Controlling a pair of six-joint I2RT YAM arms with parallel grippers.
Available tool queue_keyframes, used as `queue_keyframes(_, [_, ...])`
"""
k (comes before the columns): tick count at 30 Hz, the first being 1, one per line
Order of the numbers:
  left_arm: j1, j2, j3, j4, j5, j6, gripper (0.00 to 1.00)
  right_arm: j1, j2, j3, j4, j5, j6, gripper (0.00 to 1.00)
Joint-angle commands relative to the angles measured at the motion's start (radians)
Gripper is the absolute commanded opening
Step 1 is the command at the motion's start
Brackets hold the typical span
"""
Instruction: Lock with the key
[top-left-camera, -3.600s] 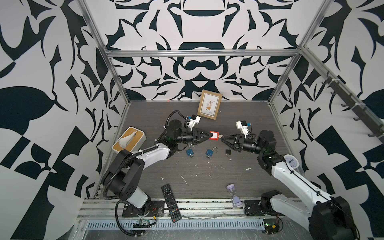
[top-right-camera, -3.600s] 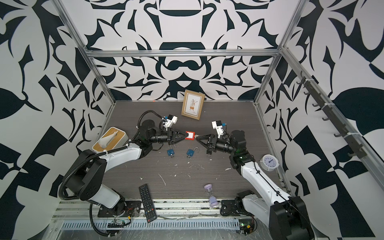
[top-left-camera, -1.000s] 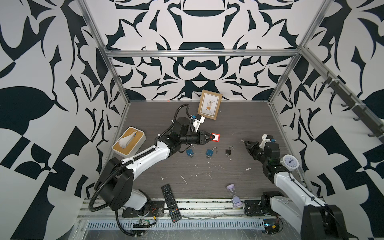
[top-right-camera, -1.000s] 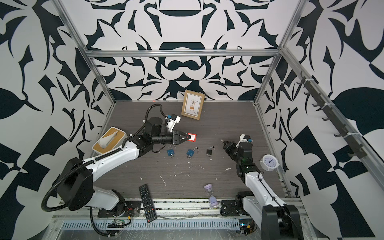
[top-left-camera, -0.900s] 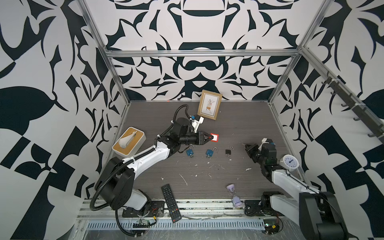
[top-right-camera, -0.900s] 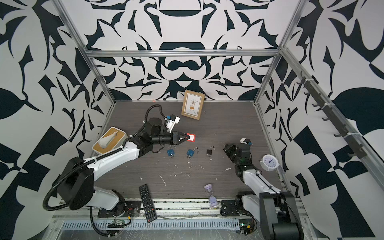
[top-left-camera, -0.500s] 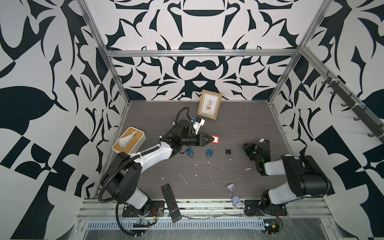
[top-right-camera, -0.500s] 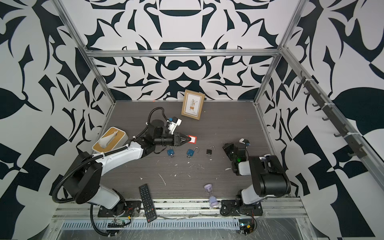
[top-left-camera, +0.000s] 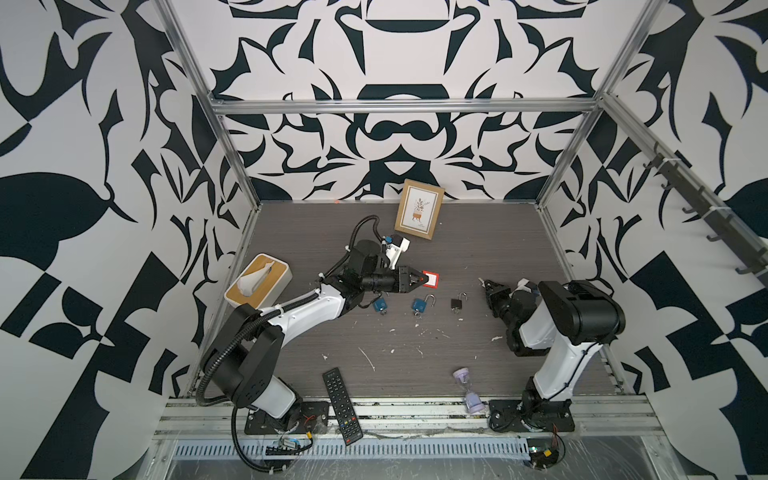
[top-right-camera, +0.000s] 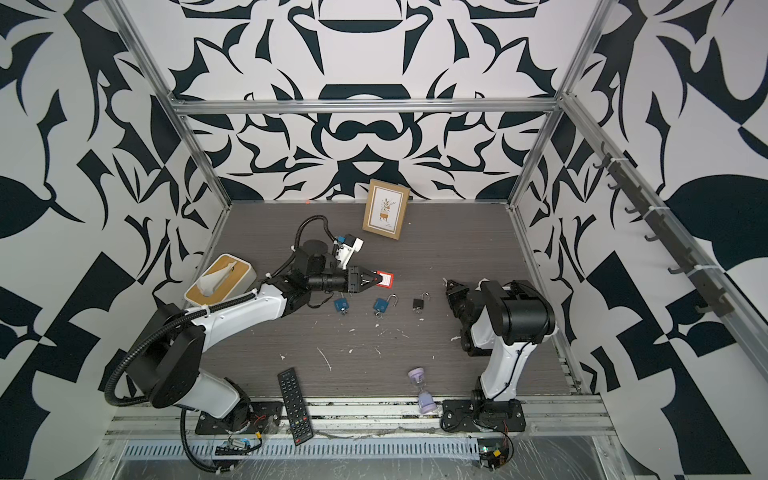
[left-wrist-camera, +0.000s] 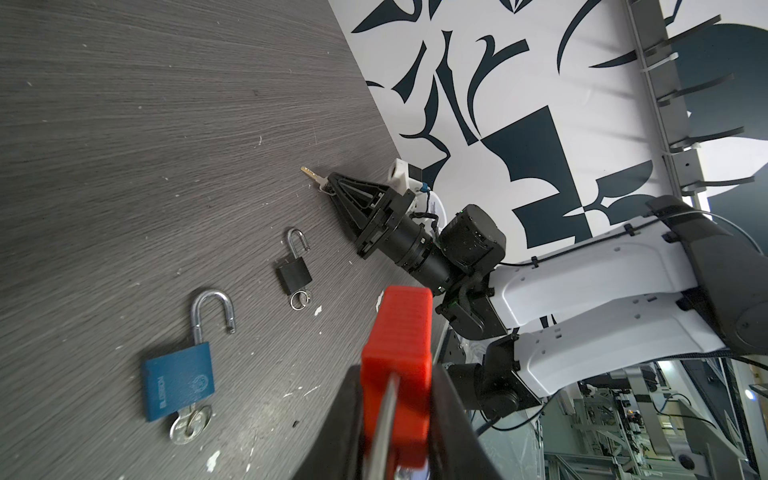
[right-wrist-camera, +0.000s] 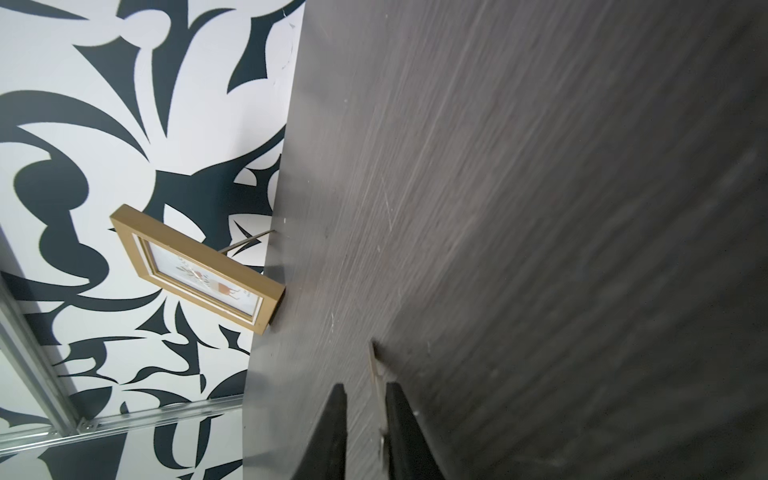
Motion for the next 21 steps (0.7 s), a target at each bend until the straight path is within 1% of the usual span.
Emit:
queue_keyframes(1, [0.002, 0.007, -0.010, 0.028, 0.013, 0.002, 0.00, 0.004, 0.050, -0.022, 0.000, 0.005, 0.034, 0.23])
queue_keyframes(6, [0.002, 0.005, -0.013, 0.018, 0.008, 0.006, 0.00, 0.005, 0.028, -0.041, -0.003, 0.019, 0.035, 0.31])
queue_keyframes(10, [0.002, 0.012, -0.010, 0.021, 0.009, 0.001, 0.00, 0.004, 0.012, -0.043, -0.062, 0.021, 0.059, 0.34])
queue_keyframes(15, [0.002, 0.017, -0.009, 0.024, 0.009, -0.001, 0.00, 0.003, -0.025, -0.034, -0.248, 0.035, 0.093, 0.40])
queue_keyframes(17, [0.002, 0.019, -0.008, 0.023, 0.013, -0.002, 0.00, 0.004, -0.064, -0.037, -0.299, 0.041, 0.079, 0.42])
queue_keyframes(19, [0.002, 0.019, -0.013, 0.026, 0.010, -0.002, 0.00, 0.004, -0.147, -0.035, -0.413, 0.065, 0.041, 0.43])
queue_keyframes(21, [0.002, 0.022, -0.015, 0.031, 0.011, -0.004, 0.00, 0.004, -0.268, -0.022, -0.562, 0.099, -0.007, 0.44])
